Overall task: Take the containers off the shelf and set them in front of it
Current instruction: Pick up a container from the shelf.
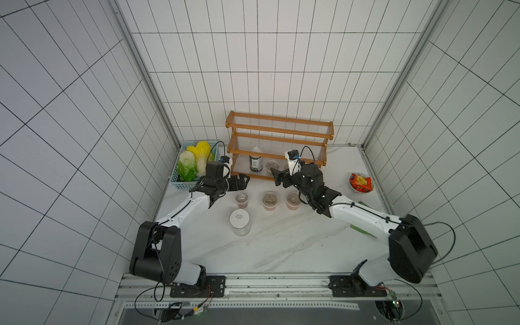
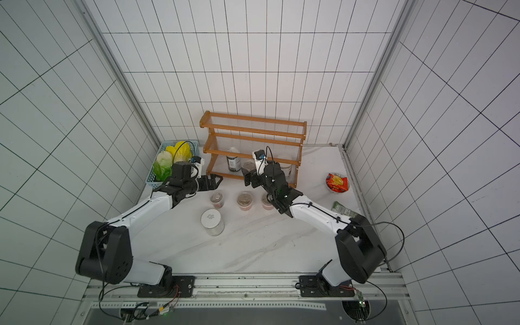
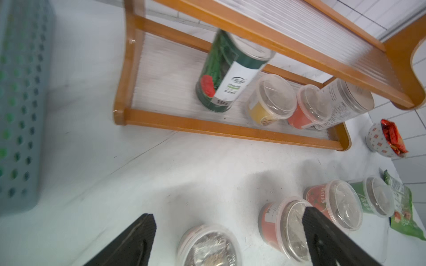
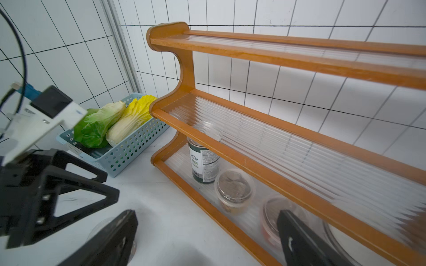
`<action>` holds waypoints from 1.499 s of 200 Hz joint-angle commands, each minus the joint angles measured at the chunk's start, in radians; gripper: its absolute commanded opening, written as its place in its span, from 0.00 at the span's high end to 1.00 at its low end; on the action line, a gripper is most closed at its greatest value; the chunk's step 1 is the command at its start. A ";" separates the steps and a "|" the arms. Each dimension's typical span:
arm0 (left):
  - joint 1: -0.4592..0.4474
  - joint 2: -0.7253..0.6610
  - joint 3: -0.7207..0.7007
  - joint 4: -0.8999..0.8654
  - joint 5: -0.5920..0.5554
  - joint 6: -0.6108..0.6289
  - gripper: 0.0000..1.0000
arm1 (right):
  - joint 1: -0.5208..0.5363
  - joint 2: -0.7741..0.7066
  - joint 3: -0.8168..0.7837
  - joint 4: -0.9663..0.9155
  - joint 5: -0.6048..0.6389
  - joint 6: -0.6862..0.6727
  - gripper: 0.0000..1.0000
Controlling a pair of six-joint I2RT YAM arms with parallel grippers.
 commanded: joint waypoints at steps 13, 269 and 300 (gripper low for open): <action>-0.059 0.140 0.085 0.190 -0.122 0.106 0.02 | -0.127 -0.143 0.030 -0.428 0.032 -0.022 0.00; -0.100 0.697 0.486 0.571 -0.278 0.182 0.02 | -0.493 -0.044 0.167 -0.555 -0.198 0.021 0.01; -0.101 0.682 0.471 0.576 -0.270 0.217 0.24 | -0.494 -0.045 0.158 -0.552 -0.210 0.024 0.01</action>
